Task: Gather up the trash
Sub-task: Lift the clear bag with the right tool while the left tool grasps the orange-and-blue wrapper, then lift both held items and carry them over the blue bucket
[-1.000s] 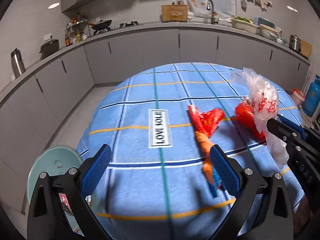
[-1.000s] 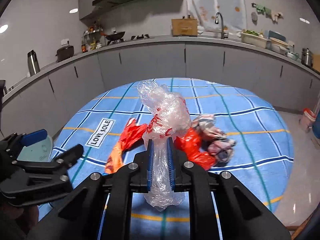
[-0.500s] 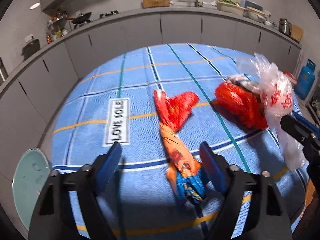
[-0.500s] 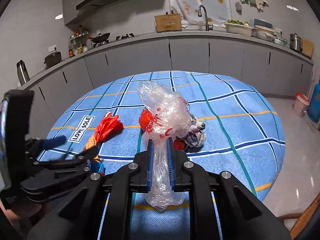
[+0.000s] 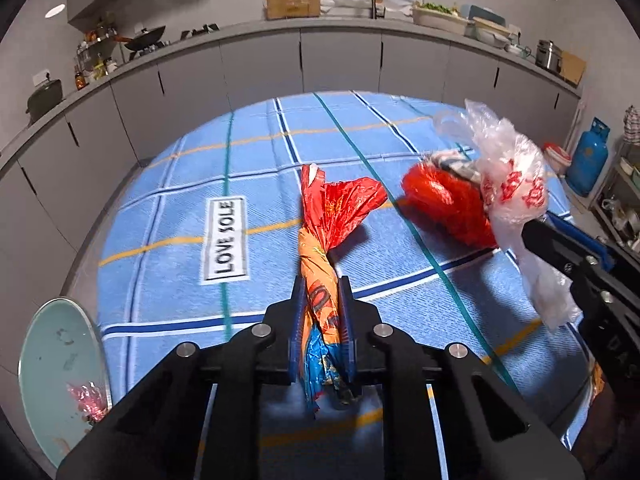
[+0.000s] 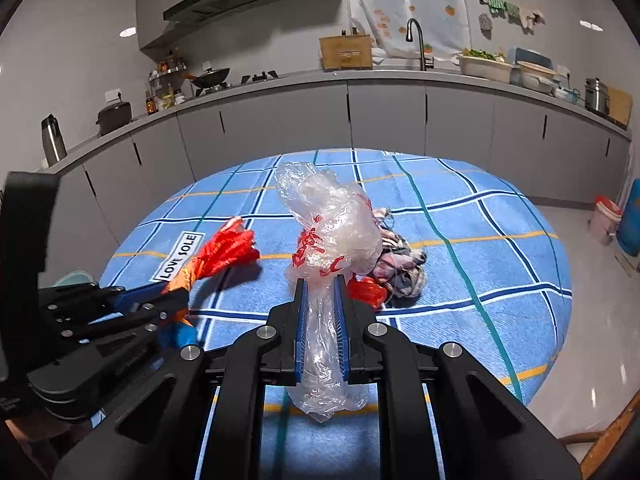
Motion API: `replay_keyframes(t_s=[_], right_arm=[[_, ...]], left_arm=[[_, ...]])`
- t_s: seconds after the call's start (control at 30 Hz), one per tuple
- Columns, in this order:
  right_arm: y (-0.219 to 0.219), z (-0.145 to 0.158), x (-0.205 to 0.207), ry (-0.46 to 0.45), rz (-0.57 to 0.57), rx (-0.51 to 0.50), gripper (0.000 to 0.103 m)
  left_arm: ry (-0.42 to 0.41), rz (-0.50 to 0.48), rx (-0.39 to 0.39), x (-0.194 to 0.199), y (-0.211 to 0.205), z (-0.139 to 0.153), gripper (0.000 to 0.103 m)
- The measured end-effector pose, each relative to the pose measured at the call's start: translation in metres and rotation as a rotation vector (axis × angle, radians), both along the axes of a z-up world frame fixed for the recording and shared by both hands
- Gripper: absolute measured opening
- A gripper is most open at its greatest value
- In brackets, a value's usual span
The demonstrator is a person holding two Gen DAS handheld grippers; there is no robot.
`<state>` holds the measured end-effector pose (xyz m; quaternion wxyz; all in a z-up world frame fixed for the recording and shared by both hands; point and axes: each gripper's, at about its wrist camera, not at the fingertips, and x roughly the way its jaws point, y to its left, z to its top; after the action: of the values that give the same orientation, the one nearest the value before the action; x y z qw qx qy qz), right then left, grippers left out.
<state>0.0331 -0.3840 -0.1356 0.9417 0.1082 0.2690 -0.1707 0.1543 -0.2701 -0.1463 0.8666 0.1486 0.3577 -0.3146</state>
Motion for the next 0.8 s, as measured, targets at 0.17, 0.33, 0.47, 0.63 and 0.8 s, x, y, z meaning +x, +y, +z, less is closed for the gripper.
replay_keyframes(t_s=[0.17,0.33,0.47,0.63,0.8], right_arm=[[0.010,0.005,0.000,-0.008,0.017,-0.015,0.014],[0.018,0.009,0.001,-0.013,0.039,-0.020,0.014],[0.029,0.012,0.003,-0.017,0.065,-0.025,0.014],[0.040,0.016,0.004,-0.023,0.094,-0.031,0.014],[0.050,0.019,0.009,-0.028,0.124,-0.029,0.014]], left_arm=[[-0.038,0.028,-0.019,-0.007,0.017,0.015,0.016],[-0.052,0.060,-0.035,-0.013,0.039,0.024,0.016],[-0.054,0.087,-0.040,-0.015,0.053,0.027,0.016],[-0.061,0.111,-0.051,-0.017,0.067,0.031,0.016],[-0.070,0.139,-0.063,-0.019,0.082,0.036,0.016]])
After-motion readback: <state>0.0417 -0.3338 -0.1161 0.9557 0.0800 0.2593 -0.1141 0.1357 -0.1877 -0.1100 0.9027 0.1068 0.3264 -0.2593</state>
